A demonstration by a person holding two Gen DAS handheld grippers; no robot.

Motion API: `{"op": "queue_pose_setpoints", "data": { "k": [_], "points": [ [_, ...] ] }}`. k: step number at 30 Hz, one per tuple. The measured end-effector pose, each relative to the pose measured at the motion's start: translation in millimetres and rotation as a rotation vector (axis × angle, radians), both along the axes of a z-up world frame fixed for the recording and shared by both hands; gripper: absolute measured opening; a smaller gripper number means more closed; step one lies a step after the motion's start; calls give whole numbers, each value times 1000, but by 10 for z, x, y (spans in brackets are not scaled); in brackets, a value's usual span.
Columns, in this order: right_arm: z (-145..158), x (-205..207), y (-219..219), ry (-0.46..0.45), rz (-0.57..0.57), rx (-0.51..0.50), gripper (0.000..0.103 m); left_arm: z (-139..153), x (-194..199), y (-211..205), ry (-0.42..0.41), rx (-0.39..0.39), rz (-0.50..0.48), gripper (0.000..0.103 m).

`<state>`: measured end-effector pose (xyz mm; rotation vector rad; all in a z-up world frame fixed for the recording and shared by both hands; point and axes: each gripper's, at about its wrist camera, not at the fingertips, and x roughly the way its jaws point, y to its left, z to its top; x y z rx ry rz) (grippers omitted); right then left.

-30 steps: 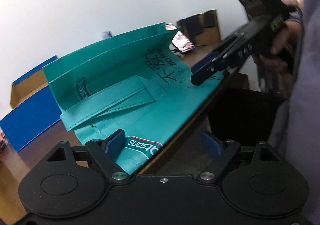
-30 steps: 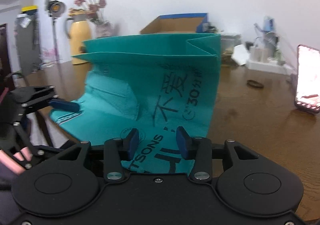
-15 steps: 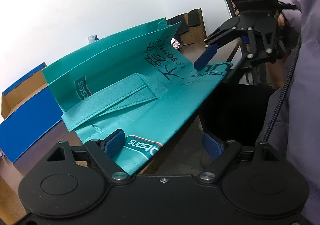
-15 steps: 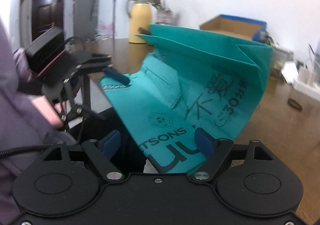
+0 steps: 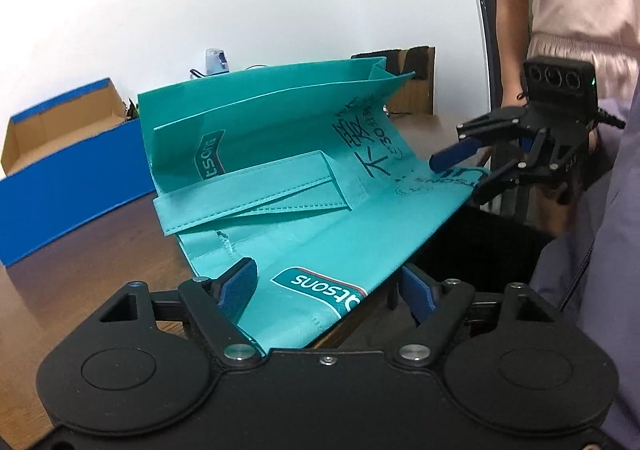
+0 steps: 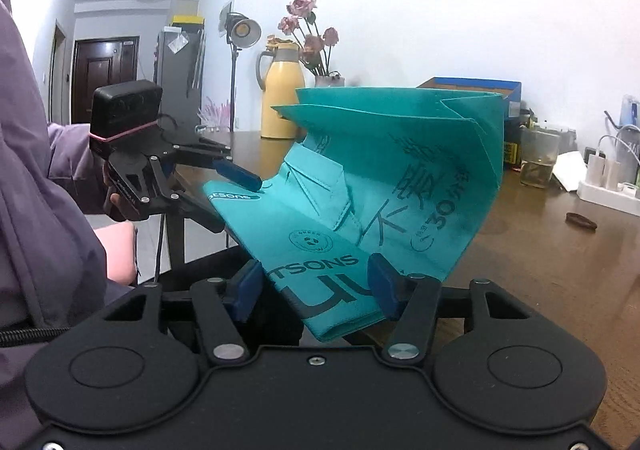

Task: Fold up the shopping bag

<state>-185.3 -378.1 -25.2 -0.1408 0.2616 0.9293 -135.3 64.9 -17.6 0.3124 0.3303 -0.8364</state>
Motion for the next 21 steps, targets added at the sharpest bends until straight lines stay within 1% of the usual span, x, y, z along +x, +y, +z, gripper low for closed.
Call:
{"op": "queue_pose_setpoints", "data": {
  "k": [2,3,6,7,8,9,10,11,12,13,14,15,16,18,20,21],
  "points": [
    [23,72,-58,64,16,49,56,53,33,42,43,-33,-10,76],
    [35,108,-88,97,24,73,54,79,48,65,65,-48,-16,73],
    [27,280,-175,217,28,156,18,130,65,166,136,-85,-51,65],
    [7,361,-229,269,26,196,12,130,83,174,144,-94,-50,61],
    [-12,429,-270,308,25,227,8,129,101,184,152,-103,-49,60],
    [-29,479,-290,329,27,244,7,123,121,200,159,-114,-42,59],
    [-30,505,-294,334,29,247,10,114,136,198,157,-115,-35,59],
    [-8,496,-276,318,32,229,14,107,147,194,154,-116,-28,60],
    [23,477,-243,297,39,205,31,110,138,179,149,-106,-30,60],
    [69,433,-175,260,58,160,59,120,122,160,139,-86,-37,62],
    [113,378,-94,216,85,104,72,127,117,126,130,-68,-48,63],
    [142,328,-17,181,110,46,86,137,111,114,124,-53,-68,70],
    [152,292,49,150,130,-7,86,138,108,103,126,-37,-95,77],
    [138,254,117,92,142,-70,85,117,57,91,92,1,-135,81],
    [104,237,138,42,134,-98,78,79,25,75,52,24,-140,81],
    [85,233,146,14,118,-108,70,57,34,58,43,25,-125,79]
  ]
}}
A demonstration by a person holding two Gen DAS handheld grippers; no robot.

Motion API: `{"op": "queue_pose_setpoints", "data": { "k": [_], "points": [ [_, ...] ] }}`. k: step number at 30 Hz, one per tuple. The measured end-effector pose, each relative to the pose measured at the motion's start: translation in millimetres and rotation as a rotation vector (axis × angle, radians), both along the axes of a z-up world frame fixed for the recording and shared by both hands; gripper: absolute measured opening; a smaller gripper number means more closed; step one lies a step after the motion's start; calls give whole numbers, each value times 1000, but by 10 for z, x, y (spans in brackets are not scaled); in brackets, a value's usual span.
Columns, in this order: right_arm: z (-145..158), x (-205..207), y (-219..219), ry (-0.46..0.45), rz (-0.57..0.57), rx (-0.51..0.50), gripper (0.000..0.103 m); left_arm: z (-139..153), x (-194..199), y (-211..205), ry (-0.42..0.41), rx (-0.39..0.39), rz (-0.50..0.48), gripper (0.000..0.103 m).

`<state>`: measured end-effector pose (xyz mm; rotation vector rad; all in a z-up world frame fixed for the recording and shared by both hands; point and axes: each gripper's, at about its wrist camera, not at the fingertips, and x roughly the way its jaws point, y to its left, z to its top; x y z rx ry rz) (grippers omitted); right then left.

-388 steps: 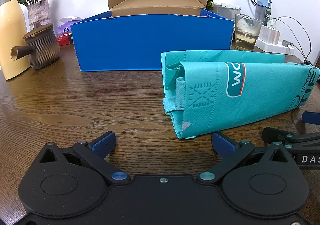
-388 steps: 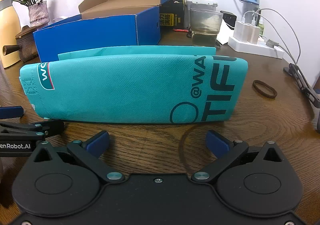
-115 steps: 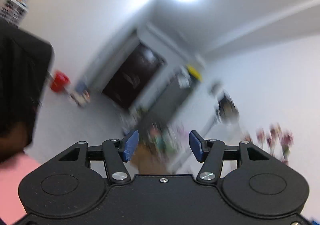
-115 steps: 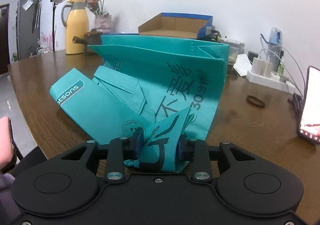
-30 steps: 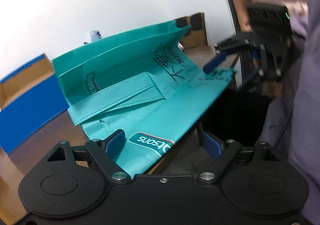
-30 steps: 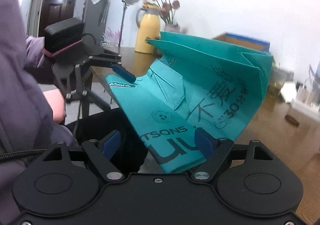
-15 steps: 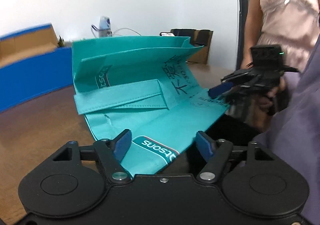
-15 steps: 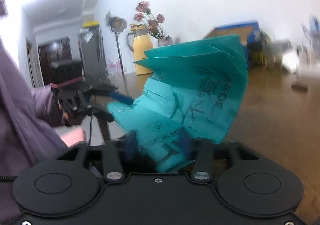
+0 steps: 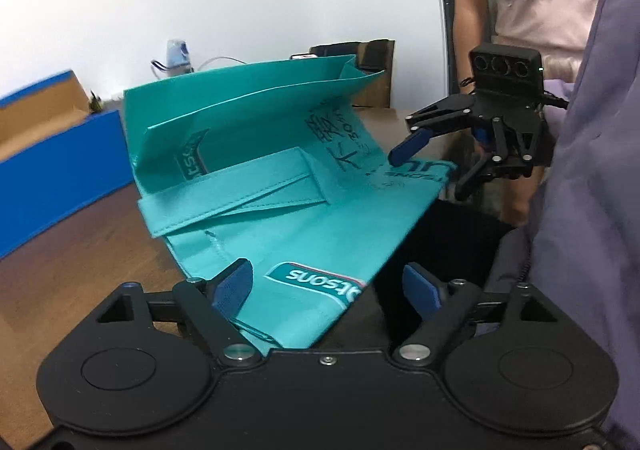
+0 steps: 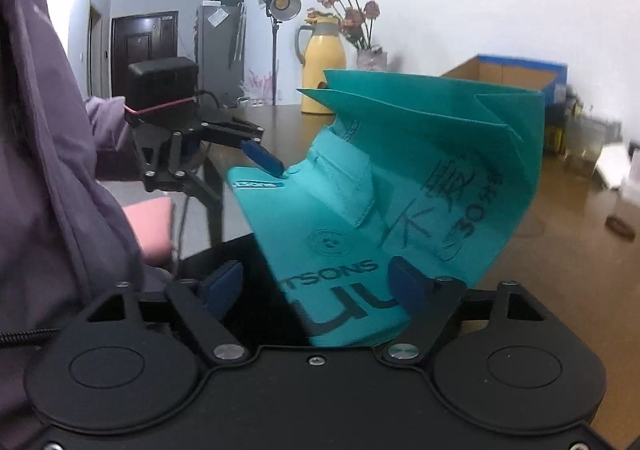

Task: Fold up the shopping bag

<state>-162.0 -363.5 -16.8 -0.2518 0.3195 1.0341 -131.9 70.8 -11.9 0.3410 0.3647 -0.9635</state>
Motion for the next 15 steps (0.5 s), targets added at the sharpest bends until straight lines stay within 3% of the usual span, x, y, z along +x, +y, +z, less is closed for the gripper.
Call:
{"op": "queue_pose_setpoints", "data": {
  "k": [6,7,10,12,15],
  "points": [
    [-91,-72,-1,-101,-17,-22,67,-103,-99,-13,-89,8,44,68],
    [-113,-109,9,-138,-20,-42,62,-127,-130,-19,-114,16,48,67],
    [-186,-217,52,-246,-35,-92,60,-251,-275,-152,-259,112,50,67],
    [-165,-220,44,-240,-51,-84,55,-289,-319,-189,-303,146,49,67],
    [-133,-237,4,-215,-62,-64,50,-261,-348,-194,-284,141,69,61]
  ]
}}
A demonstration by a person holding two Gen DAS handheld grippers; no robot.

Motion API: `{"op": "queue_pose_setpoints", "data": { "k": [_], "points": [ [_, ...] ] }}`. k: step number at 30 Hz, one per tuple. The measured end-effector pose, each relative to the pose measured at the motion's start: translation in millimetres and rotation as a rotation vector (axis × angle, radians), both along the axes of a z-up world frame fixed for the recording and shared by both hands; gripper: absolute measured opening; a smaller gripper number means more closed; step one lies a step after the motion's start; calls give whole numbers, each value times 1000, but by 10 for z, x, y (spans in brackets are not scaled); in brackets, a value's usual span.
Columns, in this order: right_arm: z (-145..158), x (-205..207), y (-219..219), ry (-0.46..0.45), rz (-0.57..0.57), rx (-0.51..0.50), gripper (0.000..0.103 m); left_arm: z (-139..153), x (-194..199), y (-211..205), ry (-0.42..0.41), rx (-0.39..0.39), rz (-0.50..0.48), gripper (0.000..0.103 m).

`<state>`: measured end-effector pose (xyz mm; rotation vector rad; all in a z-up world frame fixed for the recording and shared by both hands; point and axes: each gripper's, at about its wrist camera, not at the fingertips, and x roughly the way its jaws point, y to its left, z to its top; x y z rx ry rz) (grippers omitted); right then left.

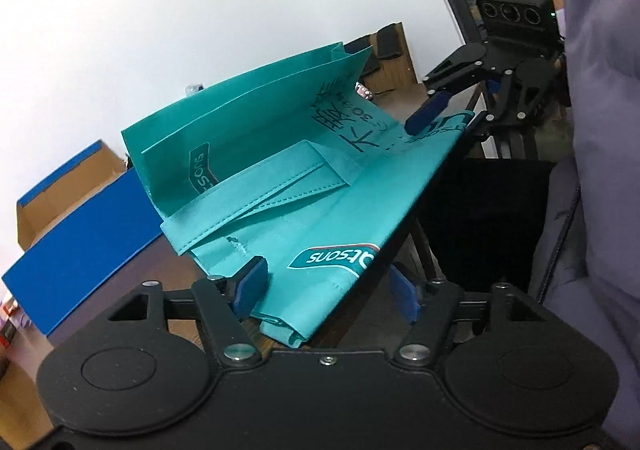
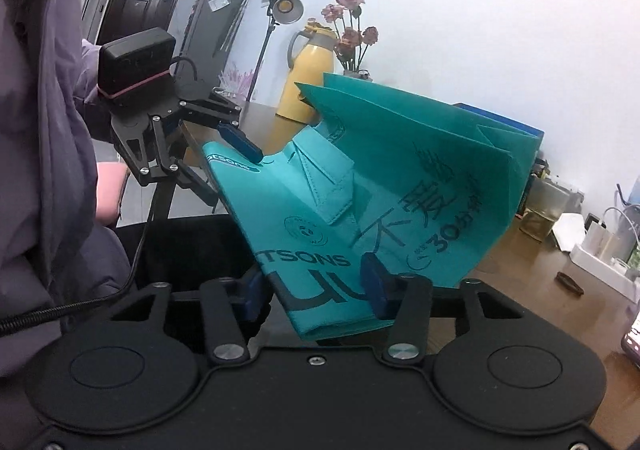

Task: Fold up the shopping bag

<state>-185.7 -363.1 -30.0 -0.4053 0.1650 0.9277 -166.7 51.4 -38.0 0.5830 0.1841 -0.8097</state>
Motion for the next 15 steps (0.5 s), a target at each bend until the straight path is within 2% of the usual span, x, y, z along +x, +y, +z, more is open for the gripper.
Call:
{"op": "queue_pose_setpoints", "data": {
  "k": [2,4,7,8,10,12,13,15],
  "points": [
    [17,-16,-40,32,2,25,50,5,-99,-17,15,-44,31,55],
    [44,-28,-131,93,11,76,48,60,-166,27,83,-113,35,46],
    [110,41,-311,237,28,193,41,177,-120,157,211,-225,22,39],
    [132,98,-364,286,33,229,39,215,-83,209,262,-273,19,39],
    [160,281,-467,402,37,319,35,249,87,332,385,-424,33,38],
    [157,487,-559,514,21,428,31,248,221,392,470,-557,73,37],
    [147,580,-598,560,6,482,28,251,282,412,508,-618,97,37],
    [122,723,-641,623,-36,572,24,266,328,365,513,-671,190,37]
  ]
}}
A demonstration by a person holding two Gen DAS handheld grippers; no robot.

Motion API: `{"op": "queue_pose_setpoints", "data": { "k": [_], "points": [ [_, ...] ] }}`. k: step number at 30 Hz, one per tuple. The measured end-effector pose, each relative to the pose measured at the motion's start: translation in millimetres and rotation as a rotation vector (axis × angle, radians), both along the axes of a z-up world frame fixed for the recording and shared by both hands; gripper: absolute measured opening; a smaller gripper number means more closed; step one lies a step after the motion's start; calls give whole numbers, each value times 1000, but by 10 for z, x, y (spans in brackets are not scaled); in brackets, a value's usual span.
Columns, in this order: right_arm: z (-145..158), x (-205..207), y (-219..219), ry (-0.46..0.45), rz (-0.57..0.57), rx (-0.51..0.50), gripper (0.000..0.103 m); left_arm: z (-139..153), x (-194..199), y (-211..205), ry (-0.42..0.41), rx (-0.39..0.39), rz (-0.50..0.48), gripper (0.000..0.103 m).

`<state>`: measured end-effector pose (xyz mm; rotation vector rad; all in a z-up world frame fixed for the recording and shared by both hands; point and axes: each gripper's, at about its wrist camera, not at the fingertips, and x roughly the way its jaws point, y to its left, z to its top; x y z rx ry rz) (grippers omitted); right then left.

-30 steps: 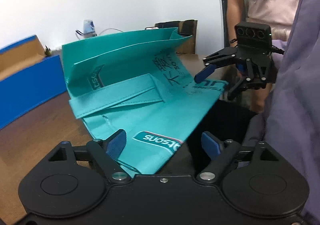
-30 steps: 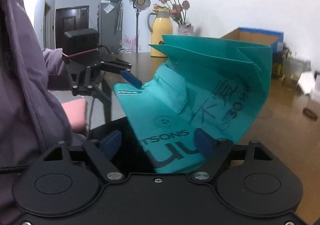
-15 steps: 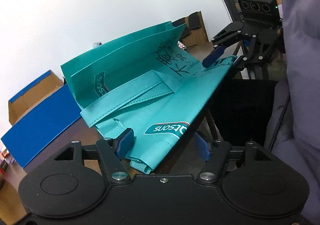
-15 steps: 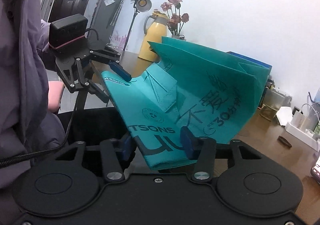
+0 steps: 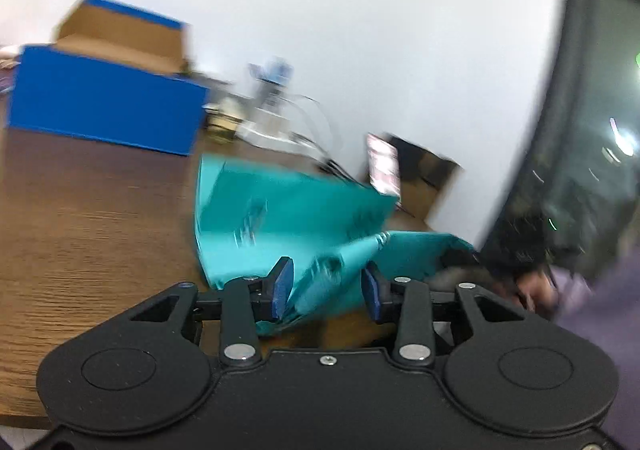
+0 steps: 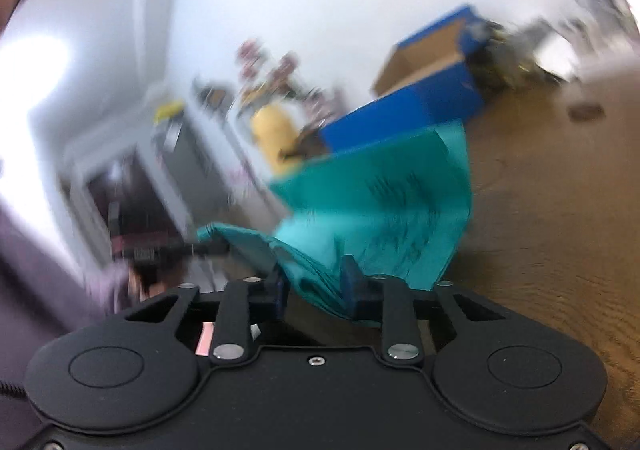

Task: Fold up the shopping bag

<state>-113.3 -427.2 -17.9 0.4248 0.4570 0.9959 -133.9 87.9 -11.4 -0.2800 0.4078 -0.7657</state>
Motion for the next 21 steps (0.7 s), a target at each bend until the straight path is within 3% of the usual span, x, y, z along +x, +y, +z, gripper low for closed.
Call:
{"op": "queue_pose_setpoints", "data": {
  "k": [2,4,6,8,11,13,14,18,21],
  "points": [
    [-31,115,-15,57,-58,42,23,58,4,-165,39,23,125,37],
    [-62,220,8,107,-122,49,21,110,-21,-358,42,97,226,37],
    [-55,268,101,120,-193,-27,20,126,-7,-528,51,175,292,36],
    [5,184,275,32,-241,-169,21,83,-57,-701,22,280,336,35],
    [102,-35,548,-140,-311,-398,25,-25,-170,-933,-100,435,362,36],
    [70,-210,727,-303,-342,-537,28,-51,-185,-988,-135,473,371,36],
    [51,-239,752,-333,-349,-553,28,-61,-194,-1011,-153,489,376,37],
    [80,-231,794,-372,-339,-598,28,109,-239,-926,-197,443,409,44],
    [79,-256,827,-402,-337,-613,28,225,-341,-1033,-289,412,479,44]
  ]
}}
